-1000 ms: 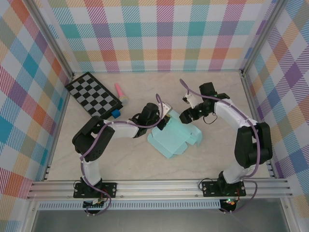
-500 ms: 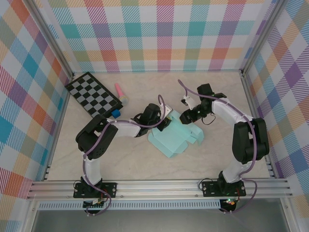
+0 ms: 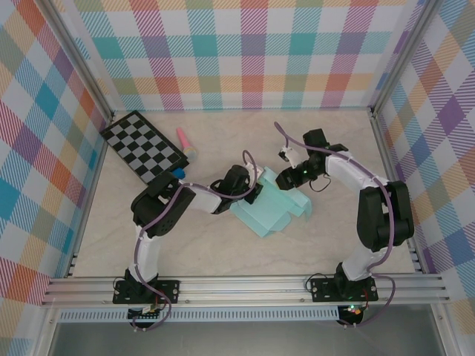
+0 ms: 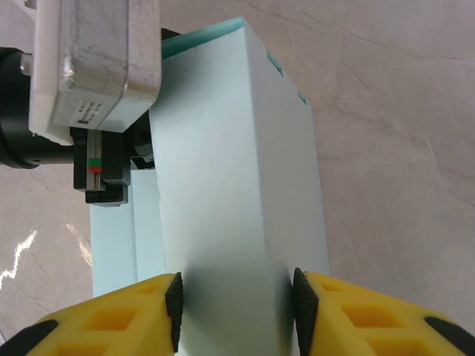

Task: Fold the paper box

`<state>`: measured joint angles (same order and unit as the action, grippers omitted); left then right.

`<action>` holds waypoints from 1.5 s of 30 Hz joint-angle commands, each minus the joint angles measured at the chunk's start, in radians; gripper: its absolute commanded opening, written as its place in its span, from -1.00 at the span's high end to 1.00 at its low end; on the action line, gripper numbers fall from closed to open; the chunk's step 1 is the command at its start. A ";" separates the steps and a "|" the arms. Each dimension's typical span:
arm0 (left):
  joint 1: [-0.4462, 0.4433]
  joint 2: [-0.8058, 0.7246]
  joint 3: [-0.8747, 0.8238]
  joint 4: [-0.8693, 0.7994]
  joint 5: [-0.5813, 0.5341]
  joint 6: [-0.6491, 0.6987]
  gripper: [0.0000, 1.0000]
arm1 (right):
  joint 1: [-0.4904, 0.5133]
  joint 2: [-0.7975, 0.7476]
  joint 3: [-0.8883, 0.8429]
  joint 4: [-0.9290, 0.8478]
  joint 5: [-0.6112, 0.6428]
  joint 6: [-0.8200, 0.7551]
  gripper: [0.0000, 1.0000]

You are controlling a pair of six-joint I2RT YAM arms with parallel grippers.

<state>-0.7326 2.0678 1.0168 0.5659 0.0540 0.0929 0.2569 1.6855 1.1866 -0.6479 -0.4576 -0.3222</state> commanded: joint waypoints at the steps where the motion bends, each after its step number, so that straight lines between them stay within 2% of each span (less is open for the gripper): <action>1: -0.006 0.031 -0.034 0.105 0.026 -0.032 0.69 | -0.005 -0.014 -0.033 0.014 0.007 0.018 0.13; 4: -0.007 0.044 -0.039 0.140 0.021 -0.053 0.67 | -0.005 -0.017 -0.040 0.022 -0.002 0.027 0.14; 6: -0.008 0.052 -0.043 0.171 -0.020 -0.098 0.50 | -0.005 -0.019 -0.045 0.026 -0.015 0.028 0.14; 13: -0.013 0.064 -0.040 0.198 -0.048 -0.124 0.18 | -0.005 -0.017 -0.051 0.019 -0.022 0.028 0.16; 17: -0.011 0.069 -0.055 0.239 -0.041 -0.131 0.18 | -0.005 -0.024 -0.062 0.018 -0.027 0.020 0.17; 20: -0.016 0.087 -0.060 0.280 -0.014 -0.130 0.24 | -0.007 -0.033 -0.075 0.017 -0.032 0.011 0.17; 25: -0.023 0.102 -0.069 0.323 -0.032 -0.142 0.37 | -0.008 -0.044 -0.089 0.023 -0.033 0.004 0.20; 27: -0.023 0.106 -0.066 0.323 -0.011 -0.135 0.55 | -0.008 -0.046 -0.088 0.029 -0.031 0.006 0.22; 30: -0.024 0.106 -0.066 0.322 0.008 -0.121 0.99 | -0.008 -0.052 -0.085 0.042 -0.033 0.017 0.24; 36: -0.028 0.072 -0.084 0.319 -0.021 -0.115 1.00 | -0.008 -0.075 -0.085 0.069 -0.060 0.054 0.21; 39: -0.043 0.035 -0.096 0.269 -0.077 -0.104 1.00 | -0.008 -0.108 -0.099 0.092 -0.051 0.085 0.21; 41: -0.054 0.006 -0.100 0.208 -0.126 -0.122 1.00 | -0.008 -0.134 -0.108 0.102 -0.057 0.110 0.20; 45: -0.055 -0.060 -0.118 0.138 -0.106 -0.220 1.00 | -0.012 -0.202 -0.114 0.111 -0.012 0.173 0.12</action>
<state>-0.7795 2.0762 0.9176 0.7879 -0.0219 -0.0456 0.2440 1.5455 1.0790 -0.5396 -0.4808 -0.2108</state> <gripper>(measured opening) 0.071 0.432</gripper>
